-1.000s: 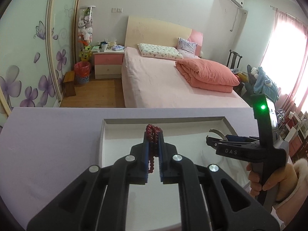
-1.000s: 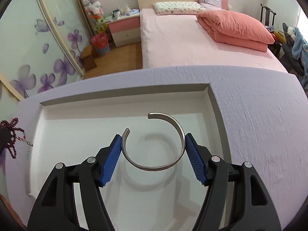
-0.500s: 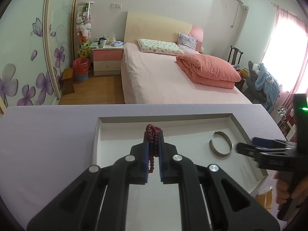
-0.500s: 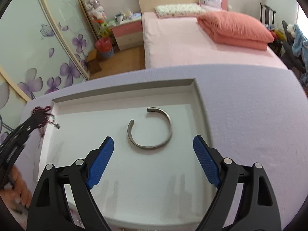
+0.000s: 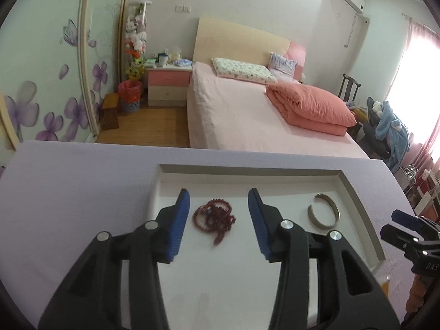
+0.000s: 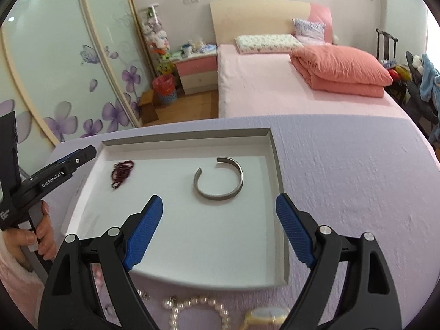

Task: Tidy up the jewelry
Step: 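Drop cuff into grey tray from right tool while left tool releases red beads, then grasp yellow watch with right tool while left tool grasps silver hoop bangle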

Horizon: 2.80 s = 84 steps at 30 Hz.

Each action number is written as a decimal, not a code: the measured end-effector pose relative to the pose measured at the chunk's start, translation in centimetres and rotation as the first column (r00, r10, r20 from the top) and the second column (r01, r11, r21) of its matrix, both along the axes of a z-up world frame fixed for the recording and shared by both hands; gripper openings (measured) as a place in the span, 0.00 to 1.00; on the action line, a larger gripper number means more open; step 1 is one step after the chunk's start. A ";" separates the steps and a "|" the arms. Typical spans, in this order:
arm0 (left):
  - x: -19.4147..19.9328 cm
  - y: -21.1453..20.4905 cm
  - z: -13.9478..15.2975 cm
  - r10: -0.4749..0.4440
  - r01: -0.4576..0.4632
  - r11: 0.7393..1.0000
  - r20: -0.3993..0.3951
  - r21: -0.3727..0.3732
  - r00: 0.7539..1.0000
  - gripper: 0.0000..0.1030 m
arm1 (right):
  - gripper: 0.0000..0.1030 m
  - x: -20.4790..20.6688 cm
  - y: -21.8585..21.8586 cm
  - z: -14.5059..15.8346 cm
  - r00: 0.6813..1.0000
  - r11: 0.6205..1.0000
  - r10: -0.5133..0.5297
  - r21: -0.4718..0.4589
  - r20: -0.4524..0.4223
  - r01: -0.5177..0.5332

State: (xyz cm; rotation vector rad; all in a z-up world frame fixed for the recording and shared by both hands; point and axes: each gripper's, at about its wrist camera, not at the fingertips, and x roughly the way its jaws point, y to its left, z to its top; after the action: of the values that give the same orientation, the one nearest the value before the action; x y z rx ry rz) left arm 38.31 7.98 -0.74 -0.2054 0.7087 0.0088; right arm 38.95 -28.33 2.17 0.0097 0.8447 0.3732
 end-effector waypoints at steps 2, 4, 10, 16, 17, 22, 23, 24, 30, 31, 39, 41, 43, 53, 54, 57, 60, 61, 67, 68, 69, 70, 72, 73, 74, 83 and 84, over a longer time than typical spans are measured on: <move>-2.2 0.2 0.9 0.000 -0.001 1.000 0.023 0.013 1.000 0.50 | 0.82 -1.6 -0.8 0.5 1.000 1.000 0.007 0.009 0.031 -0.008; -4.6 0.2 1.6 0.010 -0.012 0.999 0.050 0.034 0.999 0.56 | 0.82 -2.8 -1.4 0.8 0.999 1.000 0.005 0.015 0.054 -0.005; -12.9 -0.9 2.3 0.002 -0.008 0.998 0.095 0.066 0.995 0.67 | 0.82 -7.0 -3.3 0.3 0.996 1.000 -0.023 0.007 0.082 0.023; -18.5 -2.4 1.2 -0.010 0.005 0.998 0.082 0.057 0.997 0.76 | 0.82 -9.1 -4.5 -3.2 0.995 0.995 -0.085 -0.056 0.044 0.087; -19.2 -2.7 0.9 -0.020 0.016 0.999 0.077 0.050 0.997 0.76 | 0.82 -9.2 -4.6 -3.9 0.995 0.994 -0.096 -0.051 0.023 0.097; -21.9 -4.7 -0.4 -0.051 0.048 0.998 0.064 0.047 0.997 0.79 | 0.82 -9.7 -4.4 -5.6 0.993 0.992 -0.114 -0.057 -0.005 0.114; -22.5 -5.1 -0.6 -0.059 0.055 0.997 0.063 0.054 0.996 0.79 | 0.82 -9.7 -4.2 -5.8 0.993 0.992 -0.114 -0.055 -0.011 0.113; -22.8 -5.3 -0.8 -0.064 0.061 0.996 0.063 0.058 0.996 0.79 | 0.82 -9.9 -4.2 -6.0 0.993 0.992 -0.116 -0.056 -0.012 0.115; -24.1 -6.4 -1.5 -0.094 0.091 0.994 0.053 0.062 0.994 0.80 | 0.81 -10.1 -4.3 -6.7 0.989 0.987 -0.146 -0.075 -0.015 0.144; -24.3 -6.5 -1.6 -0.098 0.095 0.993 0.050 0.063 0.994 0.80 | 0.77 -10.1 -4.4 -6.9 0.989 0.987 -0.145 -0.077 -0.018 0.143; -24.6 -7.7 -2.4 -0.130 0.128 0.990 0.028 0.065 0.991 0.80 | 0.56 -9.8 -5.2 -7.8 0.986 0.985 -0.157 -0.075 -0.056 0.152; -24.5 -7.9 -2.6 -0.138 0.136 0.989 0.019 0.059 0.990 0.80 | 0.55 -9.7 -5.4 -7.9 0.986 0.986 -0.156 -0.070 -0.062 0.152; -24.5 -8.1 -3.0 -0.147 0.146 0.988 0.011 0.052 0.989 0.81 | 0.45 -9.7 -5.4 -7.9 0.987 0.986 -0.152 -0.077 -0.057 0.147; -24.5 -10.5 -4.5 -0.189 0.191 0.979 -0.037 0.064 0.981 0.89 | 0.31 -10.7 -6.6 -6.4 0.989 0.989 -0.148 -0.013 -0.030 0.147; -24.4 -10.9 -4.8 -0.192 0.195 0.978 -0.048 0.069 0.980 0.89 | 0.31 -10.8 -6.6 -6.2 0.989 0.990 -0.143 -0.005 -0.029 0.143; -24.1 -12.0 -5.6 -0.192 0.199 0.976 -0.084 0.084 0.978 0.89 | 0.31 -11.1 -6.5 -5.6 0.991 0.991 -0.133 0.013 -0.022 0.133; -23.5 -12.9 -6.5 -0.179 0.193 0.974 -0.125 0.118 0.976 0.89 | 0.31 -11.4 -6.6 -5.0 0.992 0.992 -0.123 0.032 -0.018 0.123; -23.3 -13.1 -6.7 -0.173 0.191 0.973 -0.137 0.128 0.975 0.89 | 0.31 -11.5 -6.5 -4.8 0.993 0.992 -0.117 0.036 -0.014 0.118; -22.4 -14.3 -7.9 -0.139 0.174 0.969 -0.199 0.173 0.970 0.90 | 0.32 -11.9 -6.6 -4.0 0.995 0.993 -0.099 0.055 -0.006 0.100; -22.2 -14.4 -8.0 -0.135 0.172 0.969 -0.203 0.178 0.970 0.90 | 0.32 -12.0 -6.6 -4.0 0.995 0.993 -0.097 0.060 -0.007 0.097; -22.1 -14.5 -8.0 -0.134 0.171 0.970 -0.206 0.175 0.969 0.90 | 0.32 -12.0 -6.8 -3.9 0.996 0.994 -0.094 0.063 -0.008 0.095; -22.0 -14.6 -8.0 -0.132 0.171 0.969 -0.210 0.177 0.969 0.91 | 0.32 -12.0 -6.8 -3.9 0.996 0.994 -0.093 0.065 -0.008 0.093; -21.9 -14.9 -8.0 -0.136 0.176 0.969 -0.218 0.176 0.966 0.91 | 0.32 -12.0 -6.8 -3.8 0.996 0.994 -0.089 0.067 -0.008 0.089; -21.8 -15.0 -8.0 -0.135 0.175 0.969 -0.221 0.175 0.966 0.91 | 0.32 -12.1 -6.8 -3.8 0.996 0.994 -0.087 0.068 -0.008 0.088; -21.7 -15.1 -8.0 -0.132 0.173 0.969 -0.224 0.175 0.966 0.91 | 0.32 -12.1 -6.9 -3.8 0.996 0.994 -0.085 0.070 -0.008 0.086; -21.8 -15.4 -7.9 -0.138 0.178 0.968 -0.219 0.176 0.966 0.86 | 0.32 -12.2 -6.5 -3.6 0.997 0.994 -0.076 0.075 -0.007 0.076; -21.7 -15.4 -7.9 -0.140 0.180 0.968 -0.218 0.176 0.966 0.83 | 0.32 -12.2 -6.5 -3.6 0.997 0.994 -0.076 0.075 -0.007 0.077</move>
State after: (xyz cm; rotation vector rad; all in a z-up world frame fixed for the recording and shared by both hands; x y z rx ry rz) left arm 16.63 -7.46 -8.67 0.0428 0.9224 -0.0562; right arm 26.71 -34.80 -1.42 0.1126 0.8314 0.3328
